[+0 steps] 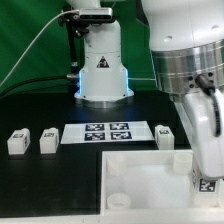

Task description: Assemble one leg

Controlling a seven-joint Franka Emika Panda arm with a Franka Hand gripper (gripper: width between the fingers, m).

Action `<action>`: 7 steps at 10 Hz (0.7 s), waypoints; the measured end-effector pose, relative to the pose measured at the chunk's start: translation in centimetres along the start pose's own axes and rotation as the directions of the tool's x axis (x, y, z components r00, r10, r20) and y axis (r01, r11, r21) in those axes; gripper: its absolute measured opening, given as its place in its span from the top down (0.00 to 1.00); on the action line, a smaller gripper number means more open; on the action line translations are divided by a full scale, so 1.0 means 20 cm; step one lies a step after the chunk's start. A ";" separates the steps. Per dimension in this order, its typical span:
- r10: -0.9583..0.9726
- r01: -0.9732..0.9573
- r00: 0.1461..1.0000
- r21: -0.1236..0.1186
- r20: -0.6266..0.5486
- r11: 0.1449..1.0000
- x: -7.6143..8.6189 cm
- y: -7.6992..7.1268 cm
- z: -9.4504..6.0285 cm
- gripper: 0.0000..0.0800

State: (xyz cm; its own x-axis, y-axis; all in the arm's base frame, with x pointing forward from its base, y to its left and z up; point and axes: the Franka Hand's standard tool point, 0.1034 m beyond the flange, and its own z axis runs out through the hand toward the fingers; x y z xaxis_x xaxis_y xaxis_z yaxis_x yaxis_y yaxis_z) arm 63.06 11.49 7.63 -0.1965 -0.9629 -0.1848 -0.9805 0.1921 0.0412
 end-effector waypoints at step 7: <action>0.119 -0.119 0.993 0.008 0.012 0.993 -0.02 0.02 -0.02 0.26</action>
Offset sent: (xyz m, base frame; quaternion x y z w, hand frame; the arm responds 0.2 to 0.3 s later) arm 0.0000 0.0000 0.0000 0.0000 0.0000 0.0000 1.0000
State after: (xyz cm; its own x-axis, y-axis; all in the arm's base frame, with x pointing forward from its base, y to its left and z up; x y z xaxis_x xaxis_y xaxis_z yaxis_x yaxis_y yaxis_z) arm 62.85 11.90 8.07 -0.3118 -0.9308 -0.1906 -0.9501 0.3069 0.0553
